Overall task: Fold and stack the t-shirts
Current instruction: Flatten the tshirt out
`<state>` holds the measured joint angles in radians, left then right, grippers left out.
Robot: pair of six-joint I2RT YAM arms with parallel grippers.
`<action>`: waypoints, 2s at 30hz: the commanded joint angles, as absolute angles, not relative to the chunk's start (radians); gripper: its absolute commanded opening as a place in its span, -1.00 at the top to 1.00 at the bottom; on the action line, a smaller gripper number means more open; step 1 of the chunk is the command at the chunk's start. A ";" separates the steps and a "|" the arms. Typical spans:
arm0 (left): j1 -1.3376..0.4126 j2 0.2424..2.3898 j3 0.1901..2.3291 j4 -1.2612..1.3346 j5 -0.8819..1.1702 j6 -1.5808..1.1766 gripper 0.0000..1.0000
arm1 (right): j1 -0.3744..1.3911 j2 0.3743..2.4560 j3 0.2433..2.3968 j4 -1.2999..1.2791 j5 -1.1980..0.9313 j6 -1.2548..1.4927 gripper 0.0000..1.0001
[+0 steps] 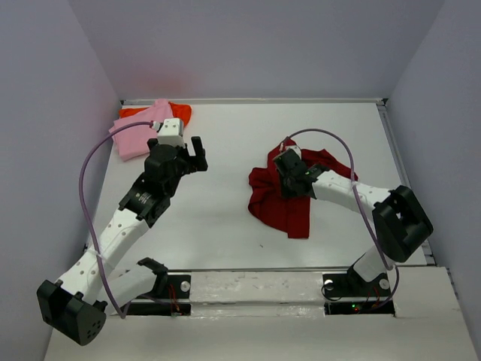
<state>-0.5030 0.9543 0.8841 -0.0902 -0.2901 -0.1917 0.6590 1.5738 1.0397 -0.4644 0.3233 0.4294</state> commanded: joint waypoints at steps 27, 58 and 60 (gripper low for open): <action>-0.472 0.946 0.871 -0.052 -0.218 -0.193 -0.98 | 0.753 1.603 0.968 -0.161 0.152 0.448 -0.84; -0.472 0.919 0.862 -0.049 -0.212 -0.195 -0.98 | 0.301 1.999 1.529 -0.511 0.512 0.454 -0.86; -0.474 0.920 0.862 -0.049 -0.207 -0.196 -0.98 | 0.263 2.063 1.590 -0.497 0.529 0.410 -0.87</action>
